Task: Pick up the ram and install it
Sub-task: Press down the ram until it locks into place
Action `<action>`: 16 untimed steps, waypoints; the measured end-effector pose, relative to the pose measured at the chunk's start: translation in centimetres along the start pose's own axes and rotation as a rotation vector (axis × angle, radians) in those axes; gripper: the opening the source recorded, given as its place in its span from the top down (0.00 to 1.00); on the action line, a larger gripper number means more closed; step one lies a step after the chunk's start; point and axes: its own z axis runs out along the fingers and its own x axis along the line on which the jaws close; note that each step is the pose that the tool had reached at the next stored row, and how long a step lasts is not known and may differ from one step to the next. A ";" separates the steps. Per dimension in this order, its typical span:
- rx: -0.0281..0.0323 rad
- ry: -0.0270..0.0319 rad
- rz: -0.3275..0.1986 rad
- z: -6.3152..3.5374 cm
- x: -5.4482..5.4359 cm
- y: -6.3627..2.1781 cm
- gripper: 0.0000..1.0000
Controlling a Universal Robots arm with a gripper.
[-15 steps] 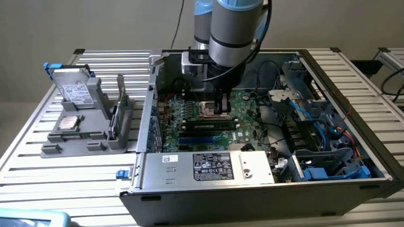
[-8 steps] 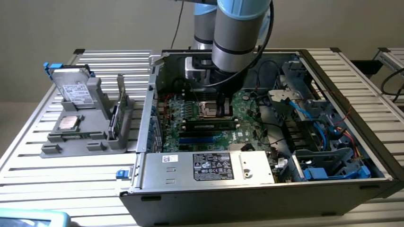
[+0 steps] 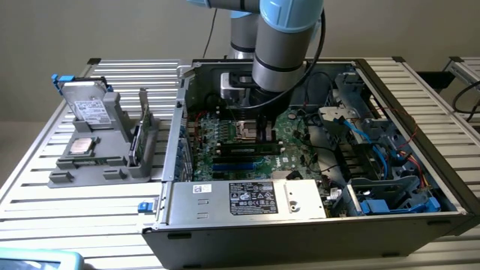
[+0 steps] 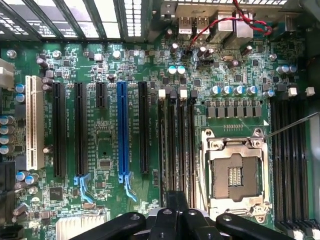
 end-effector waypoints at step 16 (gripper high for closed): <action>-0.1109 0.0059 0.011 0.38 0.3 -0.63 0.89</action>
